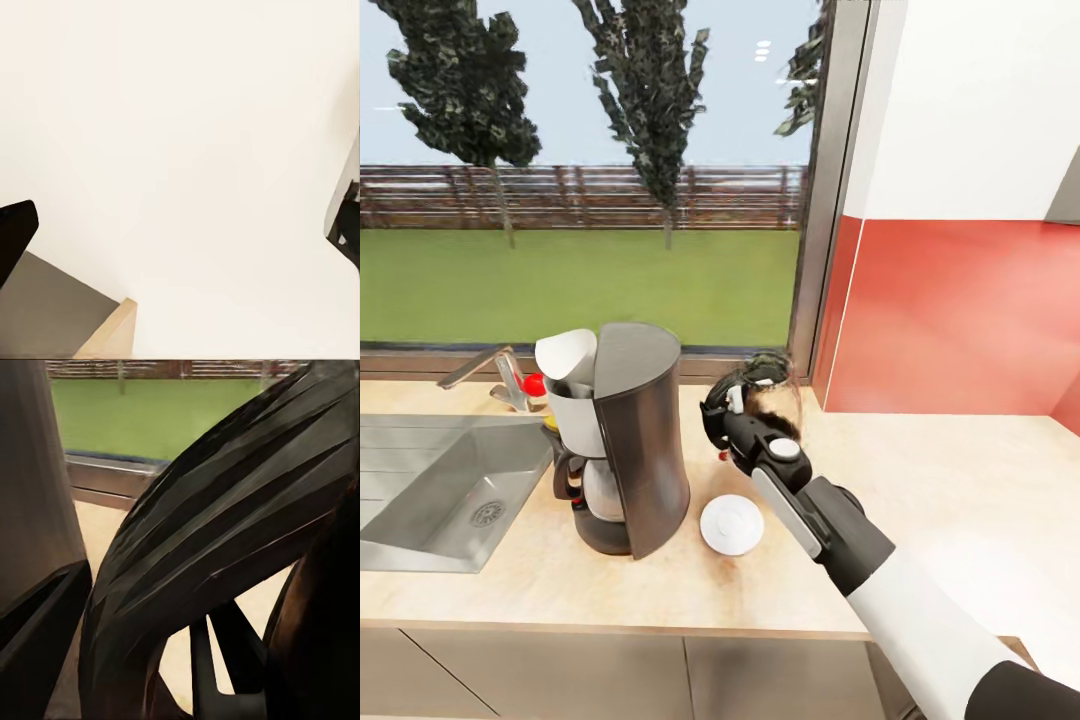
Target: Set up a coffee station on the kitchen countertop: keep the coffee maker on the countertop, move the bottle of coffee from the kitchen shelf to the counter next to the coffee maker, place a paper coffee filter on top of the coffee maker, put the saucer next to the coffee maker with the coffee cup on the saucer, and place the electric kettle next to the coffee maker.
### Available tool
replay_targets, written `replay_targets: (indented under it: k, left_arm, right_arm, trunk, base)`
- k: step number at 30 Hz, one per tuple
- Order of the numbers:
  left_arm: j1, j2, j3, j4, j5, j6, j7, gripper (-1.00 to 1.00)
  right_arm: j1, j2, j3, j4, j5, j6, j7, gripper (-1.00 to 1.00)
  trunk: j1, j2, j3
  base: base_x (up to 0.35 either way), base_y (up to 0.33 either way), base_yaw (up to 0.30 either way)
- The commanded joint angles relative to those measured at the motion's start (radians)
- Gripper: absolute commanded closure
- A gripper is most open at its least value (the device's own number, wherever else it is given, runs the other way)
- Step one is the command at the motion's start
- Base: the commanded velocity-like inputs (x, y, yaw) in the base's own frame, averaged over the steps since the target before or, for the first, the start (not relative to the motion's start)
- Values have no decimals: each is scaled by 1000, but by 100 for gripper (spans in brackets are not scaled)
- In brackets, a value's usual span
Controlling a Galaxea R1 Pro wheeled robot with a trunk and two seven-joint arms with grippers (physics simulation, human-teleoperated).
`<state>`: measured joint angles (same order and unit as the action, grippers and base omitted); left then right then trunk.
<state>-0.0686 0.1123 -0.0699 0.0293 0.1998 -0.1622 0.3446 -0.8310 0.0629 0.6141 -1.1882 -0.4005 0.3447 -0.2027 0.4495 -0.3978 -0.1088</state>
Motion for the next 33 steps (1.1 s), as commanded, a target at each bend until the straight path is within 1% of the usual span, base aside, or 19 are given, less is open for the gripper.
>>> replay_targets:
  k: [1, 4, 5, 10, 13, 18, 27, 30, 31, 33]
  left_arm:
    - [4, 0, -8, 9, 9, -7, 0, -100]
    - [8, 0, -8, 12, 9, -7, 0, -100]
    - [9, 0, -8, 12, 10, -7, 0, -100]
    - [10, 0, -8, 12, 10, -8, -1, -100]
    - [10, 0, -8, 12, 10, -8, -1, -100]
    - [10, 0, -8, 13, 10, -8, -2, -100]
    - [10, 0, -8, 14, 10, -8, -3, -100]
    - [10, 0, -8, 13, 10, -8, -4, -100]
    - [10, 0, -8, 13, 10, -8, -3, -100]
    - [10, 1, -7, 12, 10, -7, -3, -100]
  right_arm:
    - [0, 3, 3, 5, -9, 8, -15, 100]
    - [0, 9, 3, 23, -9, 23, -31, 100]
    - [2, 7, 3, 29, -11, 29, -38, 100]
    - [11, -22, 2, 61, -18, 40, -53, 100]
    - [12, -33, 0, 79, -17, 40, -51, 100]
    - [12, -62, 2, 110, -16, 35, -43, 100]
    - [12, -114, 3, 166, -9, -9, -2, 100]
    - [12, -132, 3, 184, 5, -25, 11, 100]
    - [12, -214, 3, 191, 8, -165, 367, 100]
    - [12, -219, 3, 190, 23, -172, 397, 100]
  trunk:
    - [1, -2, -2]
    - [1, -2, -2]
    - [1, -2, -2]
    - [1, -2, -2]
    - [1, -2, -2]
    - [1, -2, -2]
    - [1, -2, -2]
    - [1, -2, -2]
    - [1, -2, -2]
    - [1, -2, -2]
  base:
    - [0, 0, 0]
    - [0, 0, 0]
    - [0, 0, 0]
    - [0, 0, 0]
    - [0, 0, 0]
    - [0, 0, 0]
    - [0, 0, 0]
    - [0, 0, 0]
    - [0, 0, 0]
    - [0, 0, 0]
